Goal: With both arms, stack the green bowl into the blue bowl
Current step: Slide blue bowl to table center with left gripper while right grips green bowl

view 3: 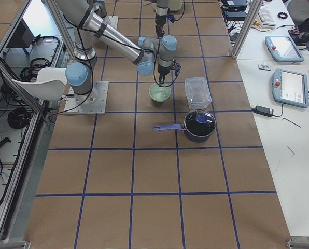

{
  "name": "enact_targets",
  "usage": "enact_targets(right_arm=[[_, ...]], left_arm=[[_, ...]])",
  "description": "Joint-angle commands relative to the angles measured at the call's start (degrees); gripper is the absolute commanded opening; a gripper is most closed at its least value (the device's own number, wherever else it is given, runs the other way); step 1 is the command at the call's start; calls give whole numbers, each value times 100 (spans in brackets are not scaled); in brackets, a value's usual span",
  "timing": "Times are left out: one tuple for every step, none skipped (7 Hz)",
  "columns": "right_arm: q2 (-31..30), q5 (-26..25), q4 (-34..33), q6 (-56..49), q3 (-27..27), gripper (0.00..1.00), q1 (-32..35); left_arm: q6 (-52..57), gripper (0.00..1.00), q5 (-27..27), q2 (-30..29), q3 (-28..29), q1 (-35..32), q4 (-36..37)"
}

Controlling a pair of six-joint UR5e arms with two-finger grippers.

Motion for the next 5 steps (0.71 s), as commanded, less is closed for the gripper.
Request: enact_targets(right_arm=[[-50, -110, 471, 5, -432, 0, 0], [-51, -92, 857, 74, -730, 0, 17], [-51, -49, 1226, 75, -1020, 0, 26], [-42, -31, 1430, 110, -1215, 0, 61], [-59, 13, 1484, 432, -1278, 0, 140]], left_arm=[[-323, 0, -254, -138, -10, -212, -8], [-367, 0, -280, -199, -19, -247, -51], [-298, 29, -211, -261, -19, -239, -25], [-288, 42, -175, -235, 59, -213, 1], [-253, 49, 251, -217, 190, -177, 19]])
